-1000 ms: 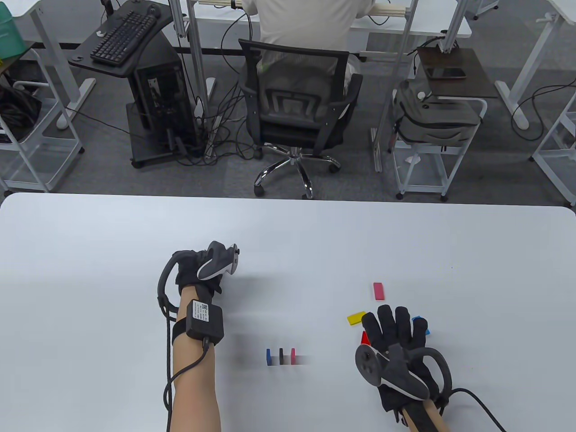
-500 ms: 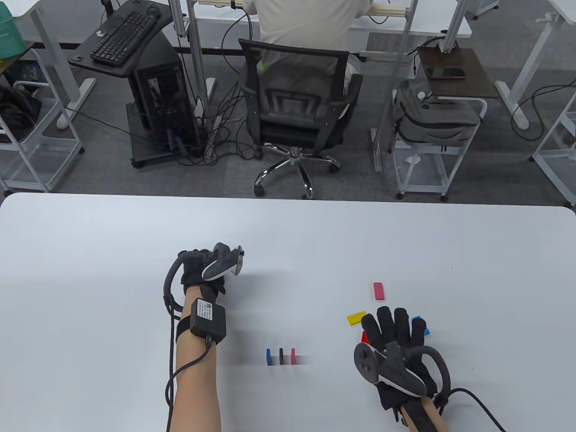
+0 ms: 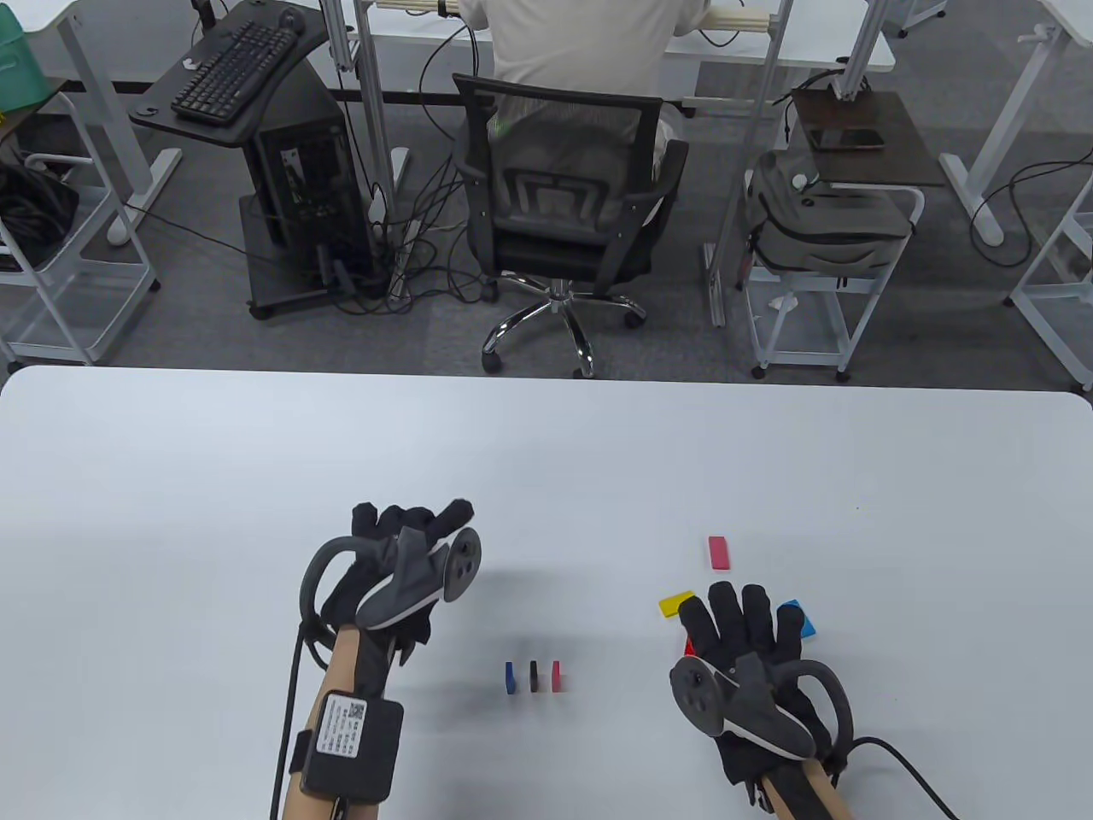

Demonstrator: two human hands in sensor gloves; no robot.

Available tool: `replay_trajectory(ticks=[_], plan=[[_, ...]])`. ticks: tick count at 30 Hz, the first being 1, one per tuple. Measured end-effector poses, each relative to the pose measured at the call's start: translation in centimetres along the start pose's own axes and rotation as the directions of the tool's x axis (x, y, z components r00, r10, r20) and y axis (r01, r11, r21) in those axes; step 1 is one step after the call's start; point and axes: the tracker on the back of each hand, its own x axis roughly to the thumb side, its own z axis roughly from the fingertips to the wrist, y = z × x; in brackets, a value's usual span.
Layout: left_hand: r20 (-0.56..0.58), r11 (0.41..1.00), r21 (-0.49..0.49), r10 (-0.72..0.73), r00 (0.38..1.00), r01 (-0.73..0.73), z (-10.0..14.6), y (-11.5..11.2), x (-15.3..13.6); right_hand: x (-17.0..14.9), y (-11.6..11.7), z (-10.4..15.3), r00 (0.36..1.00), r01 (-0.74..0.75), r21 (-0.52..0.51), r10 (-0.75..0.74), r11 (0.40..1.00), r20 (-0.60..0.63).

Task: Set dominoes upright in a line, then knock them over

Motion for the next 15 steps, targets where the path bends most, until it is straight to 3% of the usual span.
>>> replay_trajectory(ticks=[7, 11, 15], plan=[[0.058, 0.996, 0.051, 0.072, 0.996, -0.075, 4.5, -1.1, 2.4, -0.1, 0.1, -0.1, 1.000, -0.001, 0.002, 0.001, 1.000, -0.005], [0.093, 0.997, 0.037, 0.068, 0.993, -0.072, 5.2, -3.0, 3.3, 0.2, 0.2, 0.1, 1.000, -0.019, 0.011, 0.019, 1.000, 0.003], [0.142, 0.999, -0.041, 0.031, 0.989, -0.025, 5.3, -5.0, 3.7, 0.7, 0.1, 0.2, 0.999, -0.034, 0.004, 0.034, 0.999, 0.017]])
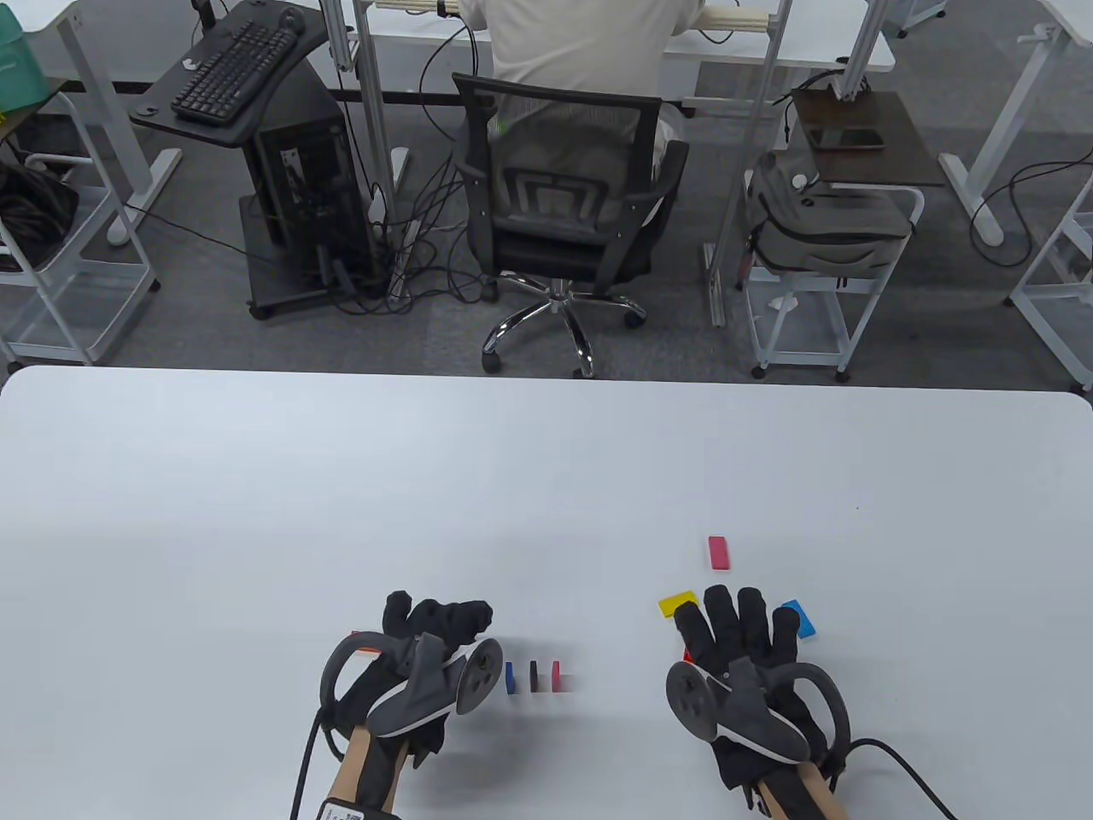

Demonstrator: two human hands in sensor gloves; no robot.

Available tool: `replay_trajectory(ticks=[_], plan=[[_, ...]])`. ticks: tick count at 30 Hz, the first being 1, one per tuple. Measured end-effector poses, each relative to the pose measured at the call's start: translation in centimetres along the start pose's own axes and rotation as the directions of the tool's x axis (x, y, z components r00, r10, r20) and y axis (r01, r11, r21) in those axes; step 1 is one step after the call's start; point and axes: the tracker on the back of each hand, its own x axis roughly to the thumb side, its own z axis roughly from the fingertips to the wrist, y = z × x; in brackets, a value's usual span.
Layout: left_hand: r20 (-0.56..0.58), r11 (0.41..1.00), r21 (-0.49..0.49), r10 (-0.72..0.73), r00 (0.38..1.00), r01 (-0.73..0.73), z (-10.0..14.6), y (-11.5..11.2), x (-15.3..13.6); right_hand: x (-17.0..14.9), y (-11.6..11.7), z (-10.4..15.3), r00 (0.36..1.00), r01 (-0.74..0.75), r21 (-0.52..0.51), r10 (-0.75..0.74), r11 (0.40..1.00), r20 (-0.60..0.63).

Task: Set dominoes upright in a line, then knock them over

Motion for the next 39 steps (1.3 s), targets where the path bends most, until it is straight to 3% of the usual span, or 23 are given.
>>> replay_trajectory(ticks=[25, 39], plan=[[0.081, 1.000, -0.015, 0.020, 0.996, -0.019, 0.1, -2.4, 1.5, 0.5, -0.4, 0.1, 0.999, -0.031, 0.016, 0.031, 0.999, 0.019], [0.070, 0.999, -0.035, 0.034, 0.997, -0.031, -0.5, -4.0, 2.0, 0.8, -0.4, 0.1, 0.998, -0.048, 0.029, 0.047, 0.998, 0.031]])
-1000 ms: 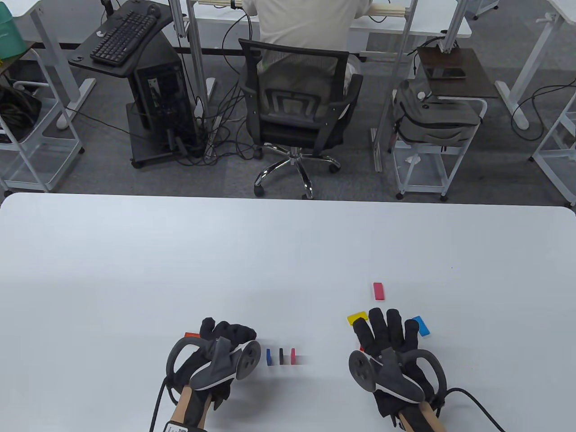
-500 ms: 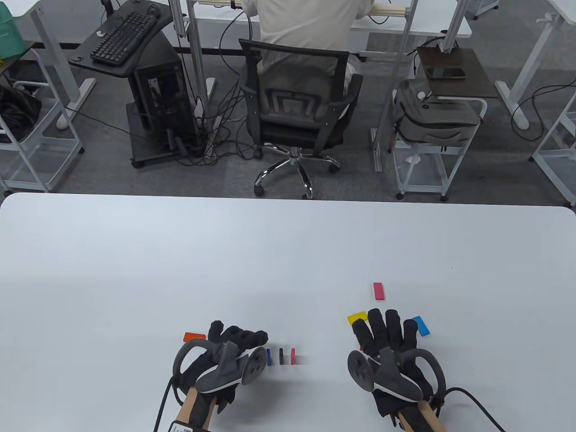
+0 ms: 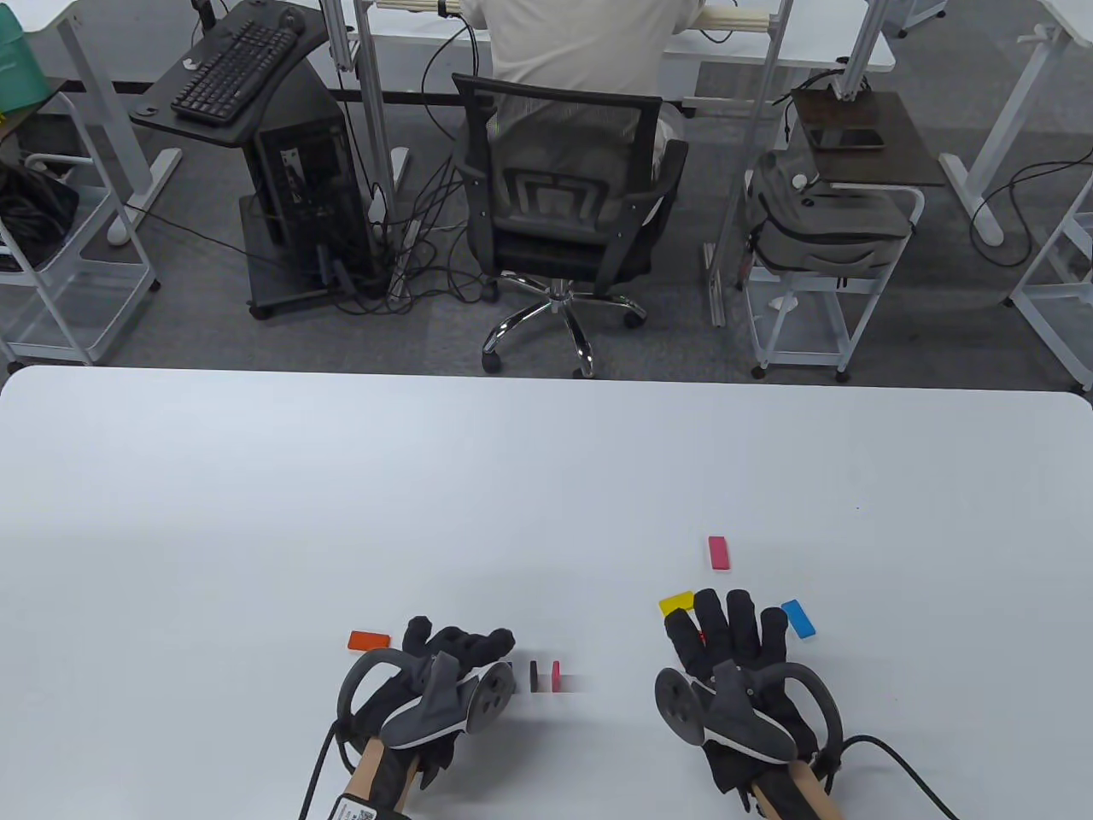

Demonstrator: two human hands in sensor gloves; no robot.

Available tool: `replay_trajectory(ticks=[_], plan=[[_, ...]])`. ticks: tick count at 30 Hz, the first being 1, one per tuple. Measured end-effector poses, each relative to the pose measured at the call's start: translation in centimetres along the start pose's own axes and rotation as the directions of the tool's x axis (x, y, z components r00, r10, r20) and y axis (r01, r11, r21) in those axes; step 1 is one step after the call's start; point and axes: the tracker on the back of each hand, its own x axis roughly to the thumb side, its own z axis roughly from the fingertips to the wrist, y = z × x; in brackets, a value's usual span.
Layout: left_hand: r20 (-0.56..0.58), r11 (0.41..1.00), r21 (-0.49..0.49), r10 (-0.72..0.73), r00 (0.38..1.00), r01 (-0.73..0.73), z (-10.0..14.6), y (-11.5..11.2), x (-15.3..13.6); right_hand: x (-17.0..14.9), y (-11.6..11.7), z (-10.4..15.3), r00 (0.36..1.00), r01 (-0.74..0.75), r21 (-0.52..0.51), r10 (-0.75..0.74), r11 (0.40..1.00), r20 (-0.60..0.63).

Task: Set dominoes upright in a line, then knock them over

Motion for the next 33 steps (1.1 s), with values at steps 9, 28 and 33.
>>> replay_trajectory(ticks=[9, 28, 33], plan=[[0.001, 1.000, -0.004, -0.010, 1.000, 0.010, 0.1, 0.2, 0.0, 0.1, 0.0, 0.0, 1.000, -0.004, 0.003, 0.004, 1.000, 0.004], [0.018, 0.995, -0.098, -0.005, 1.000, 0.007, 0.3, 1.3, -0.7, 0.3, 0.1, -0.1, 1.000, -0.002, 0.006, 0.002, 1.000, 0.005], [-0.079, 0.998, -0.058, -0.001, 0.997, -0.004, 1.0, 2.4, -3.5, 0.2, 0.1, -0.1, 1.000, 0.000, 0.005, 0.000, 1.000, 0.005]])
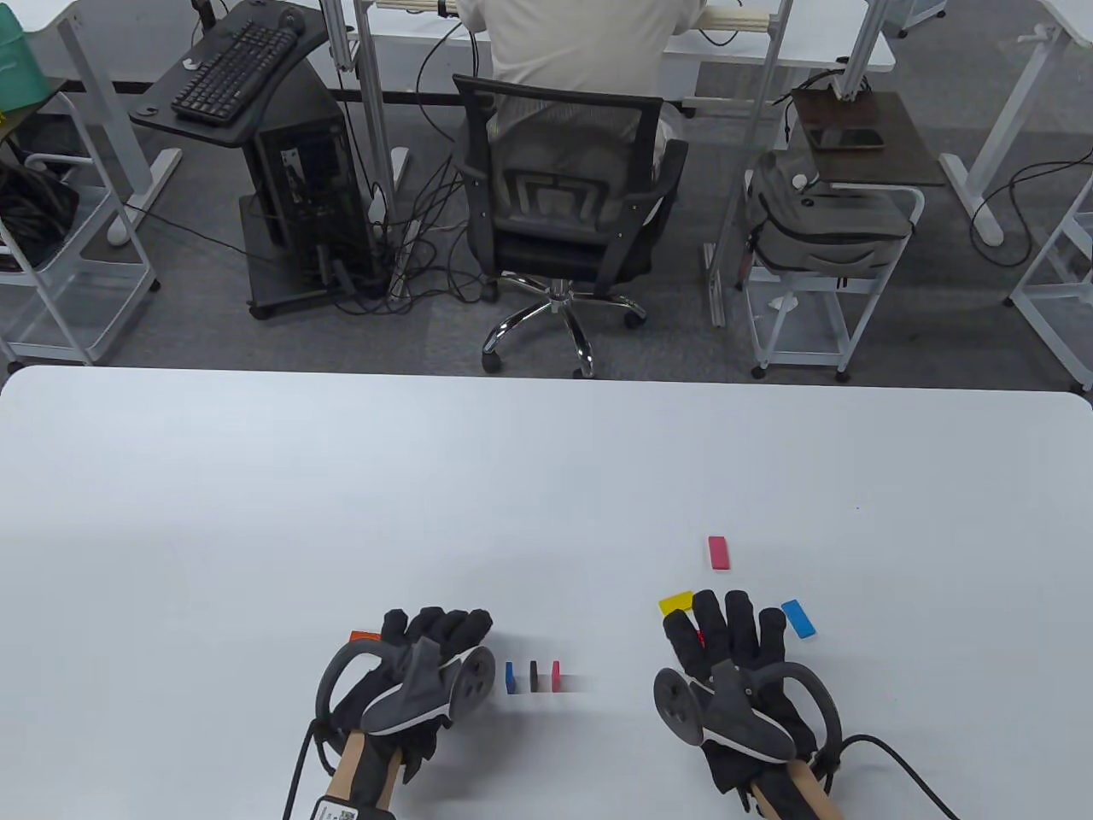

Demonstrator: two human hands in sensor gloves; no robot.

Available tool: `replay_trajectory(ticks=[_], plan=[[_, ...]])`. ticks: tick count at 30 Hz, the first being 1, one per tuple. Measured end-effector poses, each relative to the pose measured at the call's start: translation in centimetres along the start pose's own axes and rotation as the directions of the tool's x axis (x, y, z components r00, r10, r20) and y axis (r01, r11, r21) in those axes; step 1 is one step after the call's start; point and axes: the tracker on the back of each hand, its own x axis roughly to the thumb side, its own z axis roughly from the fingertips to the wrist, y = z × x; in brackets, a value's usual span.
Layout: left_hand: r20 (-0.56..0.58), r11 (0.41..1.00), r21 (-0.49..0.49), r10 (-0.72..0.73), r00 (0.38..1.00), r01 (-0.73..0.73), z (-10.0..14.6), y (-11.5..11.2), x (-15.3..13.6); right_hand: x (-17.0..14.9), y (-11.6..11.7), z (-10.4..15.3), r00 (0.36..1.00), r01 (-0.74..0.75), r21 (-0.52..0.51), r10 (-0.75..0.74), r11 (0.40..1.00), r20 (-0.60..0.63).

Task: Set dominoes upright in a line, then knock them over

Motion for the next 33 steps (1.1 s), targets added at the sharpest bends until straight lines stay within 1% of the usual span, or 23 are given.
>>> replay_trajectory(ticks=[2, 6, 8, 12, 14, 15, 18, 21, 27, 33], plan=[[-0.055, 1.000, 0.022, 0.004, 0.998, -0.003, 0.3, 0.1, -1.6, 0.0, 0.0, 0.0, 1.000, 0.000, 0.000, 0.000, 1.000, 0.000], [-0.158, 0.999, 0.039, 0.032, 0.987, -0.026, 0.6, -0.9, -4.0, 0.0, 0.0, 0.0, 1.000, 0.002, 0.000, -0.002, 1.000, 0.000], [-0.189, 1.000, 0.016, 0.008, 0.982, -0.006, 0.5, -1.6, -4.8, 0.0, 0.0, 0.0, 1.000, 0.000, 0.000, 0.000, 1.000, 0.000], [-0.219, 0.991, -0.065, -0.131, 0.967, 0.120, 0.0, -3.3, -5.9, 0.0, 0.1, 0.0, 1.000, -0.001, 0.004, 0.001, 1.000, -0.001], [-0.227, 0.986, -0.115, -0.148, 0.963, 0.124, -0.3, -4.2, -6.2, -0.1, 0.1, 0.0, 1.000, -0.002, 0.005, 0.002, 1.000, -0.001], [-0.231, 0.985, -0.134, -0.141, 0.963, 0.112, -0.4, -4.7, -6.3, -0.1, 0.1, 0.0, 1.000, -0.002, 0.005, 0.002, 1.000, -0.001], [-0.242, 0.984, -0.149, -0.133, 0.961, 0.099, -0.6, -5.5, -6.5, -0.1, 0.2, -0.1, 1.000, -0.006, 0.012, 0.006, 1.000, -0.004], [-0.241, 0.982, -0.151, -0.148, 0.959, 0.114, -0.8, -5.9, -6.4, -0.1, 0.3, -0.2, 1.000, -0.011, 0.019, 0.011, 1.000, -0.004], [-0.225, 0.968, -0.187, -0.210, 0.952, 0.169, -1.4, -6.5, -5.8, 0.0, 0.3, -0.3, 1.000, -0.014, 0.022, 0.014, 1.000, -0.003], [-0.238, 0.960, -0.153, -0.266, 0.934, 0.235, -1.8, -6.6, -5.0, 0.0, 0.4, -0.3, 1.000, -0.013, 0.022, 0.013, 1.000, -0.003]])
